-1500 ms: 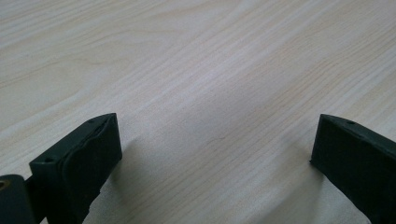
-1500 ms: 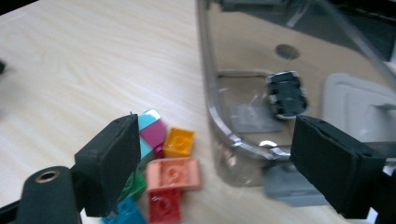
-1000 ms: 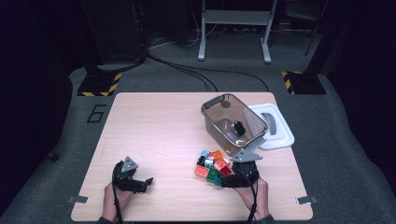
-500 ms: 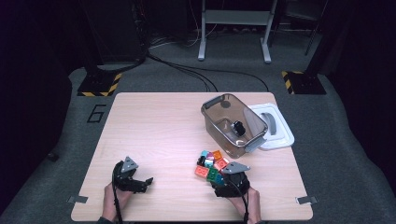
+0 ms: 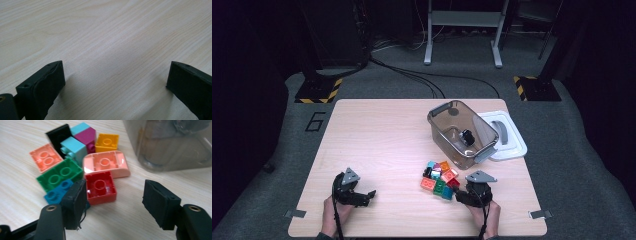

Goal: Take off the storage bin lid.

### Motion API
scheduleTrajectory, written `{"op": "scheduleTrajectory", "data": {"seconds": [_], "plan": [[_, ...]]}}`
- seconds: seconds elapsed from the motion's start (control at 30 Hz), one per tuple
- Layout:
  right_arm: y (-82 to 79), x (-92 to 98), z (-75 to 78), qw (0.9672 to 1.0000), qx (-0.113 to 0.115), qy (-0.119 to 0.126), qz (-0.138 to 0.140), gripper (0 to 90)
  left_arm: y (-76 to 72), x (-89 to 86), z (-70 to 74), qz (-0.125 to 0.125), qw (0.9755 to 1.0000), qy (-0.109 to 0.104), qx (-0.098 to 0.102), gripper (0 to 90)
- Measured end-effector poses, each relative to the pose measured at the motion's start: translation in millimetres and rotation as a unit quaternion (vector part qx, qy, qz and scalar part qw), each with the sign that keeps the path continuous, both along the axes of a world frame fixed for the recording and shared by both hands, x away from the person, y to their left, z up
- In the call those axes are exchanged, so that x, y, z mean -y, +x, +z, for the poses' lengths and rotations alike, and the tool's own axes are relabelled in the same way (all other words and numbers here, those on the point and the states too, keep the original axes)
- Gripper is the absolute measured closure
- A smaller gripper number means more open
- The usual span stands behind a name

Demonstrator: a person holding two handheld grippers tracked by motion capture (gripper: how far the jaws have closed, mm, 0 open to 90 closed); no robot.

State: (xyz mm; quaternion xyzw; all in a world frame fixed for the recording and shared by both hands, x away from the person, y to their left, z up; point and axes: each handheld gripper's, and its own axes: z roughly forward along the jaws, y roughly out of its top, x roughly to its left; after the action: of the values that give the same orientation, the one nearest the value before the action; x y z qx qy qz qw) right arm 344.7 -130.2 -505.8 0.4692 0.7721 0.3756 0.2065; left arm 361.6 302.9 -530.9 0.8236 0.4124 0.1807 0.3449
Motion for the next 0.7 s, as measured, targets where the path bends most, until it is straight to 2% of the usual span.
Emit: {"op": "scheduleTrajectory", "data": {"seconds": [0.27, 0.53, 0.63, 0.7], "plan": [[5.5, -3.3, -6.7, 0.9998, -0.017, 0.003, 0.008, 34.5, 0.0, -0.1, 0.1, 0.000, 1.0000, 0.001, -0.001, 1.4], [9.8, -7.3, -9.6, 0.9996, -0.027, -0.003, 0.011, 38.1, 0.1, -0.1, 0.0, -0.001, 1.0000, 0.000, 0.000, 1.4], [9.6, -8.3, -9.6, 0.9996, -0.026, -0.004, 0.009, 38.3, 0.0, 0.0, 0.1, 0.000, 1.0000, 0.000, 0.000, 1.4], [9.5, -9.4, -8.1, 0.9998, -0.017, 0.000, 0.005, 38.1, 0.1, -0.3, 0.4, -0.001, 1.0000, 0.002, -0.002, 1.4]]}}
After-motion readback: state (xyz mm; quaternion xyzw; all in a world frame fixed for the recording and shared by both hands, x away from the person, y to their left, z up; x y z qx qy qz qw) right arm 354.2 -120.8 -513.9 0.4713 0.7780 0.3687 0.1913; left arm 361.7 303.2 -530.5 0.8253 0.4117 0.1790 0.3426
